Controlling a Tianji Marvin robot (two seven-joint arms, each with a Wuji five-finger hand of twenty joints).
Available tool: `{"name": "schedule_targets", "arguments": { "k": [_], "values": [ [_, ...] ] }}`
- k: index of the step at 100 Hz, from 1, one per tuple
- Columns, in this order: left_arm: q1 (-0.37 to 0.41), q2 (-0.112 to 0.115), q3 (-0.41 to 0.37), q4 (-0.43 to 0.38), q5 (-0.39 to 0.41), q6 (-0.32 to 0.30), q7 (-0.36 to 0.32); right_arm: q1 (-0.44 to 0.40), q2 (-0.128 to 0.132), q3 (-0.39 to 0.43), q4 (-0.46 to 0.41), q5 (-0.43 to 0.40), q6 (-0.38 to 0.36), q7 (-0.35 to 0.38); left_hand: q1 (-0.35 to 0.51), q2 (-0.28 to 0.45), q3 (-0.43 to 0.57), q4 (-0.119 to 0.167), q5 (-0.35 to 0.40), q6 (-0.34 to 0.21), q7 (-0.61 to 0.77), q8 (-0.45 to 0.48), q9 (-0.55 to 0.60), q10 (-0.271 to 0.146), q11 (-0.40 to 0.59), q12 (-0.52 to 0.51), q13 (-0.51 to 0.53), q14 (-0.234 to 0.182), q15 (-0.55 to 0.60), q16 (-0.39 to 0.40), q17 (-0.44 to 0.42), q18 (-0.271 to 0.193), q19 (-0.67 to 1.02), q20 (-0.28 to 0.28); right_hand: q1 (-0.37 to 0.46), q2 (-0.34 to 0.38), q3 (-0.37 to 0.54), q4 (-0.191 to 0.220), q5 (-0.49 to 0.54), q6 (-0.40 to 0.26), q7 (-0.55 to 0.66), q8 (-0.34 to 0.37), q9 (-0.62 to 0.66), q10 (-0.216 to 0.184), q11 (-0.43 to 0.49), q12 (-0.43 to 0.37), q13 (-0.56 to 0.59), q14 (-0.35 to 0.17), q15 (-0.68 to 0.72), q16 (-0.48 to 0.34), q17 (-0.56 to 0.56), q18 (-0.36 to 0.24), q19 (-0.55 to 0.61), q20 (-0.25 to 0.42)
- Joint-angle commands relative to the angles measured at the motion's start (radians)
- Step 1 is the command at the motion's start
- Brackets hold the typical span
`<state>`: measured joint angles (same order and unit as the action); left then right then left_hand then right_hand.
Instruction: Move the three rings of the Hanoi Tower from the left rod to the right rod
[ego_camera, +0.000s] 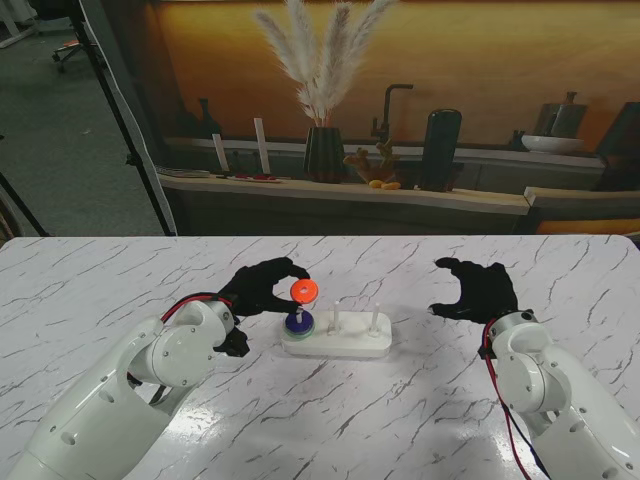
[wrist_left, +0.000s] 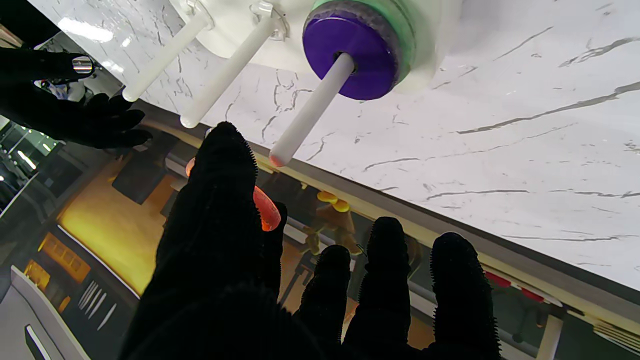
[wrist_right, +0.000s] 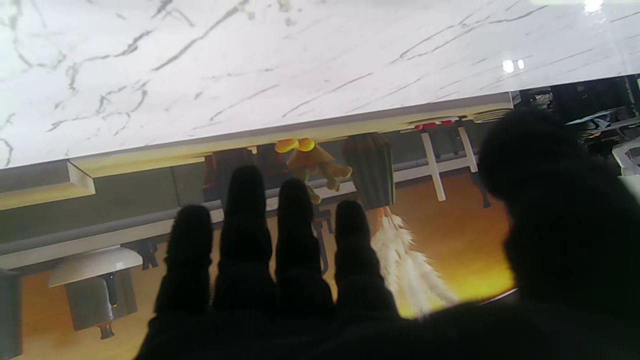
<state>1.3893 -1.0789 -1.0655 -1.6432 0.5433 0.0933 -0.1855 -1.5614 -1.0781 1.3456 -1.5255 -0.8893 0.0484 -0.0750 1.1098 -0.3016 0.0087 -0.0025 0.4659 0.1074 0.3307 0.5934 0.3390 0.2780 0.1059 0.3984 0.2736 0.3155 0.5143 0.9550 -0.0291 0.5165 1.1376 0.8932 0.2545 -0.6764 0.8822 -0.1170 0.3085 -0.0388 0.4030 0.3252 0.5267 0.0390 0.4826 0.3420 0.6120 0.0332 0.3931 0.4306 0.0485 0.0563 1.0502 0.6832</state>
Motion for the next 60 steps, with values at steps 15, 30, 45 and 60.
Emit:
{"name": "schedule_targets", "arguments": {
  "k": [15,30,45,60],
  "values": [
    [-0.037,-0.011,0.041,0.009,-0.032,-0.008,-0.012,-0.017,-0.005,0.011,-0.003,-0.003,0.004,-0.003,0.063,0.063,-0.002,0.031,0.045,-0.051,0.033,0.018,0.013,-0.011,-0.012,0.002,0.008,0.003,-0.016,-0.009,-0.005,0.045,-0.017,-0.005,0.008,0.006,-0.007,0.038,0.006,0.011,0.011,0.014,0.017,0.006,0.015,0.004,0.011,0.002,0.013,-0.005,-0.003,0.315,0.026,0.000],
    [-0.070,-0.016,0.078,0.023,-0.059,-0.003,-0.011,-0.021,-0.005,0.019,0.000,-0.003,0.007,-0.002,0.062,0.062,-0.003,0.031,0.046,-0.052,0.032,0.019,0.014,-0.011,-0.012,0.002,0.009,0.001,-0.017,-0.010,-0.007,0.045,-0.025,-0.009,0.008,0.007,-0.007,0.038,0.007,0.012,0.011,0.014,0.018,0.007,0.015,0.004,0.010,0.002,0.012,-0.005,-0.002,0.315,0.027,0.000],
    [-0.104,-0.023,0.119,0.039,-0.084,0.003,-0.010,-0.025,-0.003,0.026,0.007,-0.010,0.006,0.000,0.062,0.063,-0.002,0.031,0.045,-0.051,0.031,0.021,0.013,-0.011,-0.013,0.002,0.008,0.002,-0.018,-0.010,-0.007,0.044,-0.026,-0.011,0.009,0.004,-0.005,0.038,0.009,0.010,0.012,0.015,0.019,0.004,0.016,0.004,0.012,0.001,0.013,-0.005,-0.001,0.315,0.027,0.000],
    [-0.133,-0.030,0.154,0.053,-0.108,0.004,-0.006,-0.028,-0.001,0.034,0.015,-0.015,0.003,0.005,0.061,0.064,-0.003,0.031,0.045,-0.052,0.029,0.021,0.013,-0.011,-0.013,0.002,0.008,0.002,-0.018,-0.011,-0.007,0.044,-0.026,-0.011,0.009,0.003,-0.003,0.037,0.008,0.009,0.013,0.015,0.019,0.004,0.015,0.004,0.011,0.000,0.012,-0.005,-0.002,0.315,0.026,0.000]
  ]
}}
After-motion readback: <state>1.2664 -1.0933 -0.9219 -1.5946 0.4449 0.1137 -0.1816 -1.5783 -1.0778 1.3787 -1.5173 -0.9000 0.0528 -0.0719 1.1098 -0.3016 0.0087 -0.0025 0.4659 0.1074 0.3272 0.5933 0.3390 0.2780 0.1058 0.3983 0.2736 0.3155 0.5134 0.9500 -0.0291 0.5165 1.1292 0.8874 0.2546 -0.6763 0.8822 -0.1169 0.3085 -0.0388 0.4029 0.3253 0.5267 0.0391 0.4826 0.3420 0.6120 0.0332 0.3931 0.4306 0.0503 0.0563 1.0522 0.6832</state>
